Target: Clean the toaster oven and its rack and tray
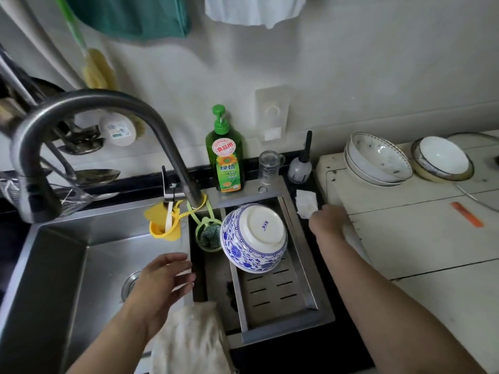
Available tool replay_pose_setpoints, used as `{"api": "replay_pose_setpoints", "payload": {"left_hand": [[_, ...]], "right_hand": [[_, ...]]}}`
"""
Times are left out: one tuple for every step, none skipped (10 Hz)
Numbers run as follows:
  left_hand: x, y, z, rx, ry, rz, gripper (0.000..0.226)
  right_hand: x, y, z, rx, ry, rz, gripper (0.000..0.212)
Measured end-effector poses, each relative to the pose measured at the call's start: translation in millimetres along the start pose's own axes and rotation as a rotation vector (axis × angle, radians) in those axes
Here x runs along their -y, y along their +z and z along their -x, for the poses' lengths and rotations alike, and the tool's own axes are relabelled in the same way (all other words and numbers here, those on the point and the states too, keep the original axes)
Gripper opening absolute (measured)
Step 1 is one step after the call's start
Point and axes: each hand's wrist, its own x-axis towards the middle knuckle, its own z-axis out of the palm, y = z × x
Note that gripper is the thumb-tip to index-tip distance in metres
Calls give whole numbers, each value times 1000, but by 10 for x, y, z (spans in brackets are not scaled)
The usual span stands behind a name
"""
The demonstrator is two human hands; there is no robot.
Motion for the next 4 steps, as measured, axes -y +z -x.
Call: {"api": "replay_pose_setpoints", "payload": {"left_hand": [[109,-188,-57,-32,-33,-40,18],[193,-379,-109,-48,-34,-125,15],[237,-621,-170,-39,-22,-200,14],[213,-841,-132,-57,40,-296,13]], "right_hand": [[-148,191,21,-96,-634,410,42],[-103,336,-123,105,-710,757,58],[-17,339,-168,228,-614,736,57],[59,305,1,104,-668,552,45]]}}
